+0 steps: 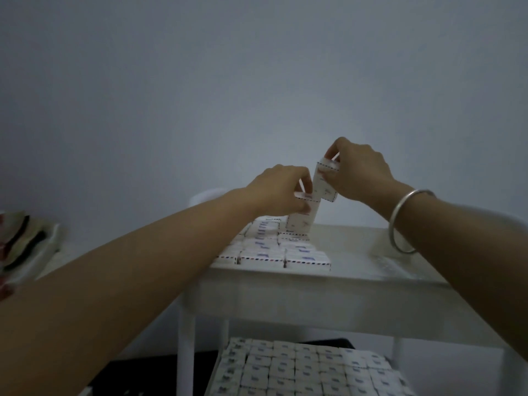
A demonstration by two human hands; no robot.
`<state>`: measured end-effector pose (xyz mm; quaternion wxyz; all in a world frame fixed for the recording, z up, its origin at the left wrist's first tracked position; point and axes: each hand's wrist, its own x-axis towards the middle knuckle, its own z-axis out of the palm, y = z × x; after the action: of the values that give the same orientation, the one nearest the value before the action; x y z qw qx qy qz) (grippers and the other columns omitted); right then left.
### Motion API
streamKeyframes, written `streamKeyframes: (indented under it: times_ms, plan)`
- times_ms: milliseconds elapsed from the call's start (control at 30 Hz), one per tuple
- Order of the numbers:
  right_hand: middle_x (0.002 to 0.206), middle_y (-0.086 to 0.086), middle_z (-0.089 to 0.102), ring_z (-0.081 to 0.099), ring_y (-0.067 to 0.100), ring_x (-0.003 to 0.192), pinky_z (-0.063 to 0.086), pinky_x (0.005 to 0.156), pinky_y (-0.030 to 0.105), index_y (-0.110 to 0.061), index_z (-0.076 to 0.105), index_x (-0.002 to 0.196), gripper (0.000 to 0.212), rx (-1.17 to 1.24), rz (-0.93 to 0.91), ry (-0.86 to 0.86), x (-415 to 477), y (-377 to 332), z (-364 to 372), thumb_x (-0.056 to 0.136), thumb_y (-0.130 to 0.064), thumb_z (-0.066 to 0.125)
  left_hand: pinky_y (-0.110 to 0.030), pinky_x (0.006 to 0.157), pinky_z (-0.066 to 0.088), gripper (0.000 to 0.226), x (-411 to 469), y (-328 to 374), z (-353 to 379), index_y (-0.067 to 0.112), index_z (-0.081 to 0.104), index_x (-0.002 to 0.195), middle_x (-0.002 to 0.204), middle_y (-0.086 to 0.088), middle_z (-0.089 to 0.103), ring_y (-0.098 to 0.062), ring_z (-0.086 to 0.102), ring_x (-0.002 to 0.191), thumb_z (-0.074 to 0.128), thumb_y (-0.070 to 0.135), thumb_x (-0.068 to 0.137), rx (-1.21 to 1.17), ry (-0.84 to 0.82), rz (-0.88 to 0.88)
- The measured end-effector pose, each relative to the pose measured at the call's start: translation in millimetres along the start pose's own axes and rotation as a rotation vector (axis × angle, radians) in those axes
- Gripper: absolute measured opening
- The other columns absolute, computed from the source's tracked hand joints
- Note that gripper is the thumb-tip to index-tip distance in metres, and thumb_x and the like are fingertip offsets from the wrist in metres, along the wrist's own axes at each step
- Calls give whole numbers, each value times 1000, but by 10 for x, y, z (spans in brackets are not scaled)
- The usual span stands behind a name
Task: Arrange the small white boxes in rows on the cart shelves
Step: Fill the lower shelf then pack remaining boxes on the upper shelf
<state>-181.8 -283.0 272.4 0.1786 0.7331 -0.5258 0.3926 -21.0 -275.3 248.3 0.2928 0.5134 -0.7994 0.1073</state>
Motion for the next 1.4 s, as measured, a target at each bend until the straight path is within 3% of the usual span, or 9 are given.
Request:
streamKeyframes:
  times_ms: [333, 467, 567, 767, 967, 1033, 1100, 1167, 1400]
  plan:
    - [112, 5, 64, 62, 24, 93, 55, 82, 40, -24, 57, 103, 18, 173, -14, -289, -150, 44, 305, 88, -25, 66, -34, 95, 49, 20, -166, 5, 7, 25, 71, 106, 108, 5, 69, -15, 61, 102, 68, 27, 86, 121, -233, -84]
    - [98, 0, 62, 68, 22, 84, 59, 76, 40, -22, 58, 102, 20, 312, -8, -403, -187, 51, 342, 86, -20, 70, -27, 81, 48, 29, -200, 32, -15, 30, 74, 100, 85, 11, 65, -14, 58, 89, 53, 12, 91, 167, -319, -124]
    - [93, 0, 62, 68, 20, 81, 60, 72, 34, -18, 61, 107, 21, 386, 0, -449, -199, 28, 391, 88, -15, 69, -29, 88, 50, 40, -239, 40, -46, 30, 75, 102, 92, 12, 64, -14, 59, 95, 47, 4, 91, 151, -299, -148]
    - [96, 4, 57, 62, 22, 83, 59, 73, 32, -11, 61, 117, 24, 474, -11, -590, -222, -78, 474, 94, -4, 56, -38, 90, 52, 21, -322, 51, -56, 23, 73, 96, 99, 3, 72, -19, 62, 99, 56, 13, 89, 101, -105, -207]
    - [106, 2, 58, 59, 8, 75, 49, 47, 12, -12, 58, 125, 38, 394, 19, -744, -264, -124, 530, 96, 1, 37, -36, 87, 51, 27, -533, 31, -182, 24, 72, 98, 102, 4, 70, -19, 63, 98, 50, 12, 85, 122, -27, -213]
    - [115, 1, 59, 59, 11, 87, 53, 58, 16, -14, 56, 129, 42, 365, 25, -754, -286, -116, 510, 97, 0, 33, -35, 86, 52, 31, -623, 42, -229, 25, 73, 94, 100, 7, 71, -18, 63, 95, 48, 8, 84, 80, -20, -213]
    - [136, 3, 52, 53, 19, 117, 51, 92, 28, -17, 53, 135, 45, 264, -43, -726, -312, -123, 463, 99, -2, 30, -30, 81, 51, 37, -717, 70, -290, 27, 73, 87, 98, 9, 70, -16, 63, 92, 45, 4, 81, 54, -6, -210]
    - [147, 4, 44, 41, 21, 134, 32, 108, 30, -19, 50, 137, 42, 179, -132, -595, -329, -156, 392, 102, -8, 32, -30, 80, 52, 40, -827, 119, -358, 30, 71, 82, 96, 9, 70, -14, 62, 89, 43, 1, 78, 31, 11, -192]
    - [89, -21, 64, 60, 2, 85, 43, 72, 18, -38, 64, 91, 19, 472, -317, -109, -785, -749, -125, 93, -24, 52, -18, 42, 46, 36, -1563, 261, -617, 19, 69, 73, 77, 4, 70, -10, 66, 51, 43, -1, 86, -405, 185, -142]
